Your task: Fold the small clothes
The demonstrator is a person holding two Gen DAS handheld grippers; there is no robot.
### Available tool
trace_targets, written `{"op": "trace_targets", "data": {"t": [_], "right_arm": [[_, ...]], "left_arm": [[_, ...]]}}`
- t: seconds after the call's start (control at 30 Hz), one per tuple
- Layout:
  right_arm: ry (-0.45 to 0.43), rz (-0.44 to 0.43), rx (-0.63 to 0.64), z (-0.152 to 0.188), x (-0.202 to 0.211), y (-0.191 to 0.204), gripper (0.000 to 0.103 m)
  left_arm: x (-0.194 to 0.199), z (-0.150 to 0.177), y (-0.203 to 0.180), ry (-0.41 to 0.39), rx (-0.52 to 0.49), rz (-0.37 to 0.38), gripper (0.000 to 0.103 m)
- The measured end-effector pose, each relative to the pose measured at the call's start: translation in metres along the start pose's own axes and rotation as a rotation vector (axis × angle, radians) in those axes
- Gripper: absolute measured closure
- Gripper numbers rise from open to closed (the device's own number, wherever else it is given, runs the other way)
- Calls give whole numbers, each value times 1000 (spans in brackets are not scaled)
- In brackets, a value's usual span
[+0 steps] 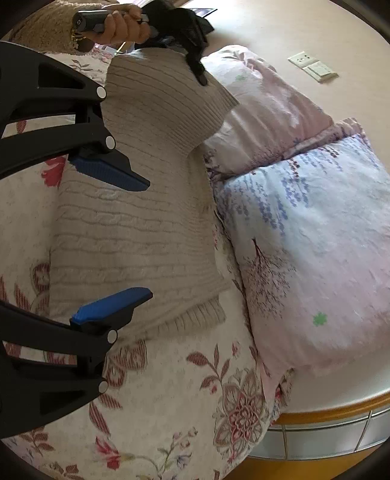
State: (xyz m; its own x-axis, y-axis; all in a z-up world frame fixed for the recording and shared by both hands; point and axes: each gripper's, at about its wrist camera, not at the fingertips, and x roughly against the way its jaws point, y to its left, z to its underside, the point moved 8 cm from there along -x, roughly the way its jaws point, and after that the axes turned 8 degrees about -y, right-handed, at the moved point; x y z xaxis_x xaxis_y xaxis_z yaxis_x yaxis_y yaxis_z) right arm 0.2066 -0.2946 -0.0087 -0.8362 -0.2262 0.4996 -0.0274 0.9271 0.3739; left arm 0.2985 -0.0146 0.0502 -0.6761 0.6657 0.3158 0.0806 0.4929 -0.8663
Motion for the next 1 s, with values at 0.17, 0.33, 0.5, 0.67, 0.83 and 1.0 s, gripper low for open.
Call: {"op": "trace_targets", "data": {"t": [0.17, 0.33, 0.5, 0.67, 0.83, 1.0], "right_arm": [[-27, 24, -15, -3, 10, -19, 35], [-38, 50, -59, -2, 15, -42, 35], [-46, 60, -114, -4, 23, -60, 35], [-61, 28, -158, -17, 34, -68, 35], [-12, -142, -212, -32, 26, -48, 35], [155, -249, -263, -29, -12, -24, 35]], "left_arm": [[-39, 27, -37, 50, -32, 34, 87], [-88, 73, -50, 138, -47, 7, 87], [-144, 126, -60, 331, -118, 3, 74], [-127, 155, -98, 471, -210, 204, 48], [-70, 109, -89, 287, -330, 138, 39], [-37, 73, -33, 193, -389, -77, 39]]}}
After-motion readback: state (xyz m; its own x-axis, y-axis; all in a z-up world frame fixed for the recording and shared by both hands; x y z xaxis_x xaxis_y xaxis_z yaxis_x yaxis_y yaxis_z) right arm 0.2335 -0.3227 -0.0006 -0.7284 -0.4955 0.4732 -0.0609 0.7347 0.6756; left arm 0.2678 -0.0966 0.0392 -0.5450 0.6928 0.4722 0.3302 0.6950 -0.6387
